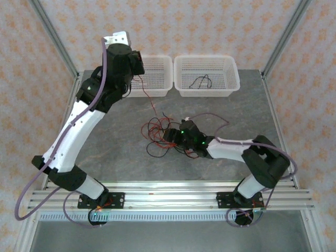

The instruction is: Untangle the cables

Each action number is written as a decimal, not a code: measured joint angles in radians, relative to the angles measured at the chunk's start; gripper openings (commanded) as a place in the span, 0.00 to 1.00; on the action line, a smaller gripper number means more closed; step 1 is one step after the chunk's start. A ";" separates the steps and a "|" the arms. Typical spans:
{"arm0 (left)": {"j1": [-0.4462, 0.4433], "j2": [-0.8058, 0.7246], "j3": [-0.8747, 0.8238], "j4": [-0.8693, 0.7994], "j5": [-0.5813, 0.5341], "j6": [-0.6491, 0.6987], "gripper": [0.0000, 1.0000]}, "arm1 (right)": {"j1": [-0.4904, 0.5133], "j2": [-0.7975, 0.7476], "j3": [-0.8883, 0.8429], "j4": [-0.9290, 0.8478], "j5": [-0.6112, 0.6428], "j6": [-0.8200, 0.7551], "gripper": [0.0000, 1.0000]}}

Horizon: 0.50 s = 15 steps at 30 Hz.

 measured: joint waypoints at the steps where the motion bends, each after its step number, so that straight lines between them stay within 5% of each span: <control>1: 0.011 0.010 0.008 0.010 -0.004 0.006 0.00 | 0.000 -0.029 0.000 -0.019 0.002 -0.011 0.77; 15: 0.159 0.211 0.107 0.301 -0.012 0.085 0.00 | 0.000 -0.379 0.006 -0.259 0.037 -0.084 0.72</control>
